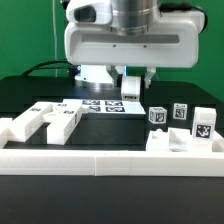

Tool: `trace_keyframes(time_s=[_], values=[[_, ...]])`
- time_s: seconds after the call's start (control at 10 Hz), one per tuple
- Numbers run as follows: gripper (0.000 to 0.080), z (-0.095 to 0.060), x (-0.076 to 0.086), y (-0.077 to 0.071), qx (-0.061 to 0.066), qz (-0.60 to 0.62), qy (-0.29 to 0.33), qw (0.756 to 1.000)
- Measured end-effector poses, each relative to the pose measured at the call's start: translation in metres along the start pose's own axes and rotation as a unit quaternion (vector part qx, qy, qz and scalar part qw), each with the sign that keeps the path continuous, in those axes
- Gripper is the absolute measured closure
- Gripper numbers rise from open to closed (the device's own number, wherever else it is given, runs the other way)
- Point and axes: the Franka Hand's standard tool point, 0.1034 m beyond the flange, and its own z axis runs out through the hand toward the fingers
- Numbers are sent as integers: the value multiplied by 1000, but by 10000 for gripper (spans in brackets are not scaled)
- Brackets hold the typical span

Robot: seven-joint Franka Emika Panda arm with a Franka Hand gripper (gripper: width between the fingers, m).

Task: Assemble chair

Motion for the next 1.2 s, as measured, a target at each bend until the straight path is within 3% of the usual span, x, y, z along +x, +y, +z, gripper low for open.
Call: trace_keyframes(time_s=[0.4, 0.7, 0.8, 1.2], values=[[508, -1, 13, -2, 2, -4, 151, 989], [508, -16, 21, -20, 7, -8, 237, 971], [508, -21, 26, -25, 7, -12, 281, 959], [508, -19, 28, -24, 0, -24, 401, 916]])
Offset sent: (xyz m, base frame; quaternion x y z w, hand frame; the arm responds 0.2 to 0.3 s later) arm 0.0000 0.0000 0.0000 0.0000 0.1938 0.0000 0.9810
